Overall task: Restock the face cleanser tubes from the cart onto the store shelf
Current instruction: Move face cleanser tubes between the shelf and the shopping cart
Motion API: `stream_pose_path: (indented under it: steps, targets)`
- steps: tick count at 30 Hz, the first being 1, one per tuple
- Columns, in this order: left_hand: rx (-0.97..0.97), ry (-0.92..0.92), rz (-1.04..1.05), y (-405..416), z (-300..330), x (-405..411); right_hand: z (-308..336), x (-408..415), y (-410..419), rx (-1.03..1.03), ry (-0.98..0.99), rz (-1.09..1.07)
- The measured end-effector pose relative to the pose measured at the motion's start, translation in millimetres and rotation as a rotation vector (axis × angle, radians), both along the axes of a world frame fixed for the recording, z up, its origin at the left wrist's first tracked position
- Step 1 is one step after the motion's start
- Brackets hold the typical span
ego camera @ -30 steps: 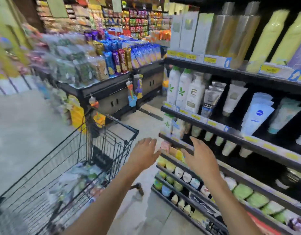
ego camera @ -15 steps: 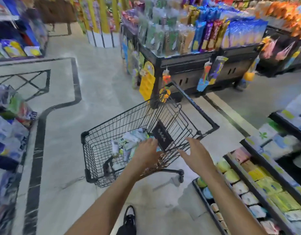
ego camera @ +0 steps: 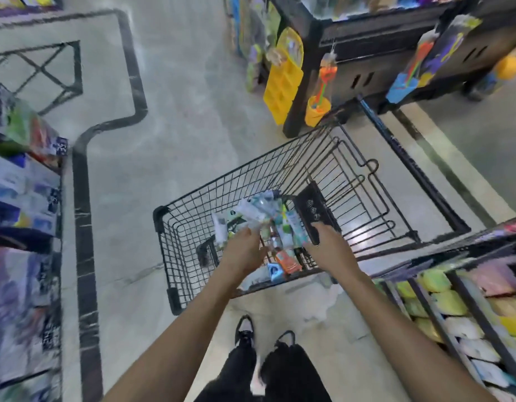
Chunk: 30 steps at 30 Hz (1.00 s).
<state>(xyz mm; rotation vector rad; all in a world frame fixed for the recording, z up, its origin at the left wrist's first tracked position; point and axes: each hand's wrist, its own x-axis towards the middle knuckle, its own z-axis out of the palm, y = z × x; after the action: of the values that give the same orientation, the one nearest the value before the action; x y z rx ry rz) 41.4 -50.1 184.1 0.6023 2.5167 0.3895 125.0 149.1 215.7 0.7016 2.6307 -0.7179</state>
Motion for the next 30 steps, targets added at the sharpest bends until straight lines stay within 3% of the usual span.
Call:
stream_pose_path:
  steps: [13,30]
  targets:
    - [-0.078,-0.215,0.227,64.8,-138.1,-100.9,-172.1,-95.5,59.1,-0.095,-0.197,-0.028]
    - [0.148,-0.538,1.061,130.5,-331.9,-187.2,-340.0,-164.5,71.0,0.211,-0.388,0.215]
